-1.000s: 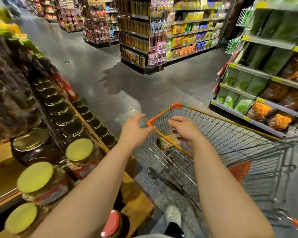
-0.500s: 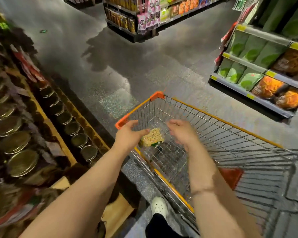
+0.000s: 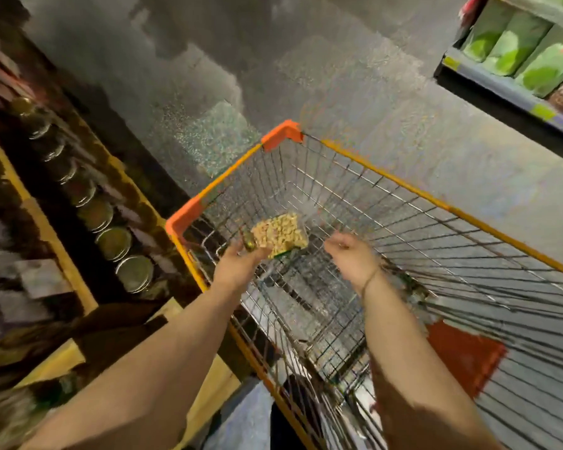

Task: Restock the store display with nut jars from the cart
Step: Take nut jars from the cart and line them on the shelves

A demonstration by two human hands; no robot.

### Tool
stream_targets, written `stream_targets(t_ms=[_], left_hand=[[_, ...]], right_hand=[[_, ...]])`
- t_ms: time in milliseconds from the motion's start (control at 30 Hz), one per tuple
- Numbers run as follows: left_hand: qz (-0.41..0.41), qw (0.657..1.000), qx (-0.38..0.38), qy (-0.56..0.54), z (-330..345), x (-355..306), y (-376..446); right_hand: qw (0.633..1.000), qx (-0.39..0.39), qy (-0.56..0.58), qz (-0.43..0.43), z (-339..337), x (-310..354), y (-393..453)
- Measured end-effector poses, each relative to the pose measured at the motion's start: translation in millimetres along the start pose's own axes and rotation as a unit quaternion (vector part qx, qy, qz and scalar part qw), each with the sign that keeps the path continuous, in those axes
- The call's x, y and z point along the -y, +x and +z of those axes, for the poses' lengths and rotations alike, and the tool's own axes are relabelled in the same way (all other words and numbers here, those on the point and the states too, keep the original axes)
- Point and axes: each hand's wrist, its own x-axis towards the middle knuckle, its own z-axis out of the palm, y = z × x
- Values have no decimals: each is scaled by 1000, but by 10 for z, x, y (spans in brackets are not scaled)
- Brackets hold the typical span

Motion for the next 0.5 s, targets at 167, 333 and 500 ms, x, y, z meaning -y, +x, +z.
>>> stream_targets(t_ms=[167,333,500], left_hand=[[-63,998,-15,-10,229,32,583],[-115,992,-40,-19,459,-101,1124],[-137,987,-70,43,557,-32,1508]], right_hand=[[999,33,-20,14,221,-360,448],[999,28,-8,38,344,-479,880],[997,54,23,59,535,-637,1313]])
